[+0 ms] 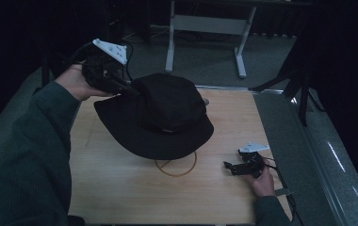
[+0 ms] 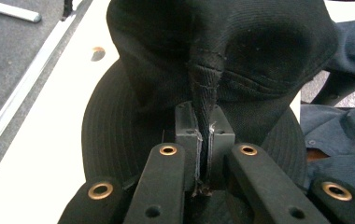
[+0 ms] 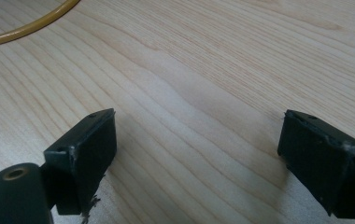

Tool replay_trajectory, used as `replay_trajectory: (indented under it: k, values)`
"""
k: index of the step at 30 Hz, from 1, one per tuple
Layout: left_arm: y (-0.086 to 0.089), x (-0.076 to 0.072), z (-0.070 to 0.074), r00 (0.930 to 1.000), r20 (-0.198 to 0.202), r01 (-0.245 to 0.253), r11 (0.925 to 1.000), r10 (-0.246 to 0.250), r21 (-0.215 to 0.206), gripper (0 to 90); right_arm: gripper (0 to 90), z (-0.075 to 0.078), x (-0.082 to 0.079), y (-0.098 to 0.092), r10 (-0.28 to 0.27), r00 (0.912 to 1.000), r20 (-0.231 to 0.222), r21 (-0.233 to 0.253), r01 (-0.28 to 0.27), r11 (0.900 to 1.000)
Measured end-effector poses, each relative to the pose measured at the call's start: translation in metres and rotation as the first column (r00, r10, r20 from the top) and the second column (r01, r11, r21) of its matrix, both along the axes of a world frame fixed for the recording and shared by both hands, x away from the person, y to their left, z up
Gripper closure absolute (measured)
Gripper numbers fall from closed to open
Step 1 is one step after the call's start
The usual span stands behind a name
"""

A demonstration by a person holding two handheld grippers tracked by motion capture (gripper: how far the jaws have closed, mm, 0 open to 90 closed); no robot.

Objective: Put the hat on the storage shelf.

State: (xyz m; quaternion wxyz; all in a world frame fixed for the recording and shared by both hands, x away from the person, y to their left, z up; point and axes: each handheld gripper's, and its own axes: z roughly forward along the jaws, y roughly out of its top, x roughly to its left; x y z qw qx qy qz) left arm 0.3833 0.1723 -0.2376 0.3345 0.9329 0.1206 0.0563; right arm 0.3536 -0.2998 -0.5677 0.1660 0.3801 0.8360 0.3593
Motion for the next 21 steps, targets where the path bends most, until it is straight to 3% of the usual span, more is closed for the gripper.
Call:
replay_trajectory:
  k: [10,14,21]
  values:
    - [-0.016,0.011,-0.030,0.9997,-0.023,-0.008,0.9960,0.010,0.089,84.1,11.6,0.000,0.000,0.000,-0.001,1.0000,-0.002,0.001,0.001,1.000]
    - [-0.025,0.014,-0.044,0.9993,-0.032,-0.013,0.9898,0.018,0.142,82.4,11.5,0.000,0.000,0.000,-0.001,1.0000,-0.001,0.001,0.001,1.000]
    - [-0.036,0.017,-0.057,0.9990,-0.041,-0.011,0.9878,0.018,0.155,79.4,11.6,0.000,0.000,0.000,-0.001,1.0000,-0.001,0.000,0.001,1.000]
